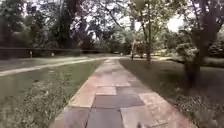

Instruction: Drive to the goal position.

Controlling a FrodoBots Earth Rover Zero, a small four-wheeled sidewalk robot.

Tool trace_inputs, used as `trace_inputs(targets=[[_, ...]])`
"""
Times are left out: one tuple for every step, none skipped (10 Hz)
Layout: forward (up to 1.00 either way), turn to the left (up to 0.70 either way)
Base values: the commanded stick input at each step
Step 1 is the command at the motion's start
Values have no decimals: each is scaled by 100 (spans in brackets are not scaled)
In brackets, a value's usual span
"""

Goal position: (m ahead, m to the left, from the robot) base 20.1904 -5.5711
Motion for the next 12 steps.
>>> trace_inputs(targets=[[100,0],[100,0],[100,0],[100,0],[100,0],[100,-2],[100,-30],[100,-38],[100,-18],[100,0],[100,0],[100,0]])
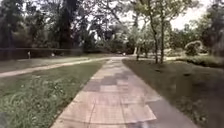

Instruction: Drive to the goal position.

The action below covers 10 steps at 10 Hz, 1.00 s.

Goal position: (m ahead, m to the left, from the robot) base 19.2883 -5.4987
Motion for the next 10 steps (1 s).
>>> trace_inputs(targets=[[100,-11],[100,-31],[100,-23],[100,0],[100,0],[100,0],[100,0],[100,0],[100,0],[100,0]])
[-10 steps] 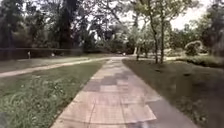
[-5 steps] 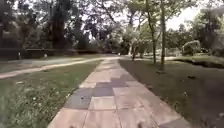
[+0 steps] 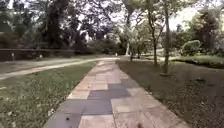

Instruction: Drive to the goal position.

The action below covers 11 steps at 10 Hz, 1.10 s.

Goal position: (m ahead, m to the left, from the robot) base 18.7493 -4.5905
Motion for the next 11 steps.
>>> trace_inputs(targets=[[100,0],[100,0],[100,0],[100,0],[100,0],[100,0],[100,0],[100,0],[100,0],[100,0],[100,0]])
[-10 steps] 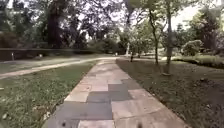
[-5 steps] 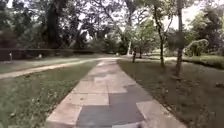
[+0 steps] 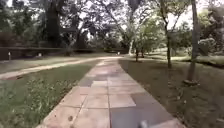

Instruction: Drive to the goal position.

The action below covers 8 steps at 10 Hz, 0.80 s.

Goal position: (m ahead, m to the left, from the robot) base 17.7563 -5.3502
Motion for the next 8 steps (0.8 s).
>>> trace_inputs(targets=[[100,0],[100,0],[100,0],[100,0],[100,0],[100,0],[100,0],[100,0]])
